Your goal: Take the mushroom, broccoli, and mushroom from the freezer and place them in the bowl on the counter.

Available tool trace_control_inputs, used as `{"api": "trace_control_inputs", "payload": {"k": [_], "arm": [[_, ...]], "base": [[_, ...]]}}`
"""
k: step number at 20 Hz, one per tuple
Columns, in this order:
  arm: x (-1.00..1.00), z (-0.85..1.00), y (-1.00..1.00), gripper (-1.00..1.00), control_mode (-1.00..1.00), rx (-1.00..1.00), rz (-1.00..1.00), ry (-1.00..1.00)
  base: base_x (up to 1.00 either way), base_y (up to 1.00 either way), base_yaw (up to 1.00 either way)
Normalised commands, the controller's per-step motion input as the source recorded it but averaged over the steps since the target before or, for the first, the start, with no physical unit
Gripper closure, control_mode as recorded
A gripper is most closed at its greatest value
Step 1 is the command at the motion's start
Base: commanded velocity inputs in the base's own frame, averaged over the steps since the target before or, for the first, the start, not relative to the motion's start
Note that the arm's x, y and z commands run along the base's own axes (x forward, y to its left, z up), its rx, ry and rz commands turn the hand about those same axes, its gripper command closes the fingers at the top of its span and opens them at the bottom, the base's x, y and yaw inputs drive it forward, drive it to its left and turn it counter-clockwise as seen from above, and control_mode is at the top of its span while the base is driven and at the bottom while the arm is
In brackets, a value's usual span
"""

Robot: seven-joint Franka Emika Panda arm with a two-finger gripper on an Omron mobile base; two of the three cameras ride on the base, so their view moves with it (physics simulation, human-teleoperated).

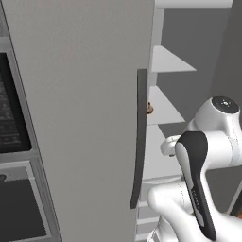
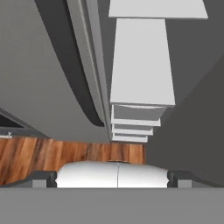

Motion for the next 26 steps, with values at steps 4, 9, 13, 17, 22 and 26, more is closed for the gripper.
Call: {"api": "trace_control_inputs", "payload": {"k": [4, 9, 13, 17, 22, 26], "arm": [[0.0, 0.0, 0.0, -1.0, 1.0, 0.0, 0.0, 0.0], [0.0, 0.0, 0.0, -1.0, 1.0, 0.0, 0.0, 0.0], [0.0, 0.0, 0.0, -1.0, 1.0, 0.0, 0.0, 0.0], [0.0, 0.0, 0.0, -1.0, 1.0, 0.0, 0.0, 0.0], [0.0, 0.0, 0.0, -1.0, 1.0, 0.0, 0.0, 0.0], [0.0, 0.0, 0.0, -1.0, 1.0, 0.0, 0.0, 0.0]], "base": [[0.25, -0.6, 0.0], [0.05, -0.72, -0.02], [0.01, -0.88, -0.11], [0.0, -0.88, -0.08], [0.13, -0.57, -0.25], [0.31, -0.38, -0.27]]}}
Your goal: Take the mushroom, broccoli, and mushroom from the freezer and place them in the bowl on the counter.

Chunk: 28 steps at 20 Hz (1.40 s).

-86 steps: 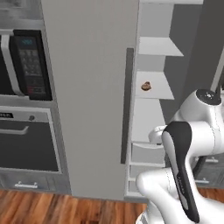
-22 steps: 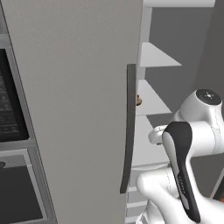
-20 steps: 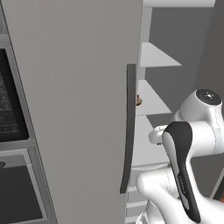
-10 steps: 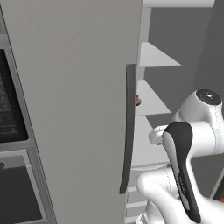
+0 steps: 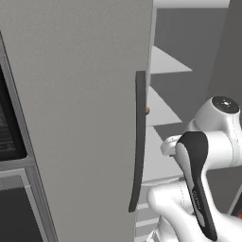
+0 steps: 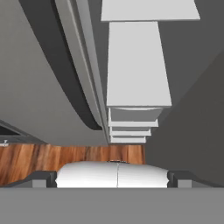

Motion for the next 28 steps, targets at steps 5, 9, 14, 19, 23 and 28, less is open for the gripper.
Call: {"api": "trace_control_inputs", "payload": {"k": [5, 9, 14, 19, 23, 28], "arm": [[0.21, 0.0, -0.15, -1.0, -1.0, 0.02, 0.0, -0.02], [0.68, -0.15, -0.48, -1.0, -1.0, 0.08, 0.07, -0.13], [0.84, -0.2, -0.16, -1.0, -1.0, 0.04, 0.15, -0.1], [0.56, -0.21, 0.0, -1.0, -1.0, 0.0, 0.08, -0.16], [0.49, -0.09, -0.01, -1.0, -1.0, 0.0, 0.0, -0.14], [0.53, 0.01, -0.01, -1.0, -1.0, 0.0, 0.0, -0.01]], "base": [[0.25, -0.16, -0.04], [0.0, 0.0, 0.0], [0.0, 0.0, 0.0], [0.0, 0.0, 0.0], [0.0, 0.0, 0.0], [0.0, 0.0, 0.0]]}}
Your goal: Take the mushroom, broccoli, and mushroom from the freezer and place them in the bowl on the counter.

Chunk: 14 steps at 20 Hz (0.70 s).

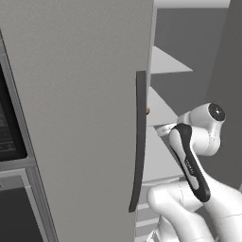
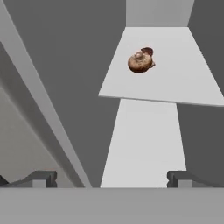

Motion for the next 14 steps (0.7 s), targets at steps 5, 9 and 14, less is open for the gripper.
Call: {"api": "trace_control_inputs", "payload": {"k": [5, 9, 14], "arm": [[0.45, 0.0, -0.2, -1.0, -1.0, 0.0, 0.0, 0.0], [0.59, 0.0, -0.11, -1.0, -1.0, 0.0, 0.0, 0.0], [0.64, 0.0, 0.0, -1.0, -1.0, 0.0, 0.0, 0.0]], "base": [[0.0, 0.0, 0.0], [0.0, 0.0, 0.0], [0.0, 0.0, 0.0]]}}
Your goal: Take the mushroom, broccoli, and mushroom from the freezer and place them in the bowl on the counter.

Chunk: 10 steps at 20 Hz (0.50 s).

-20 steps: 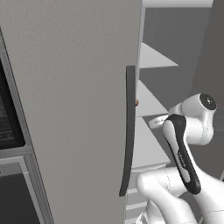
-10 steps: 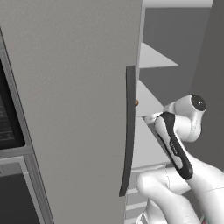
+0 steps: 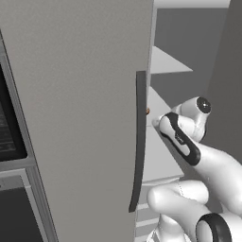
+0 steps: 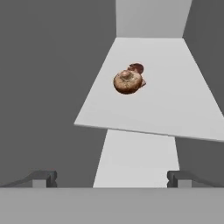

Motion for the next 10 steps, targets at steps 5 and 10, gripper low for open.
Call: {"api": "trace_control_inputs", "payload": {"k": [5, 10], "arm": [[0.63, 0.0, 0.0, -1.0, -1.0, 0.0, 0.02, 0.0], [0.54, 0.0, -0.16, -1.0, -1.0, 0.01, 0.07, 0.0]], "base": [[0.0, 0.0, 0.0], [0.0, 0.0, 0.0]]}}
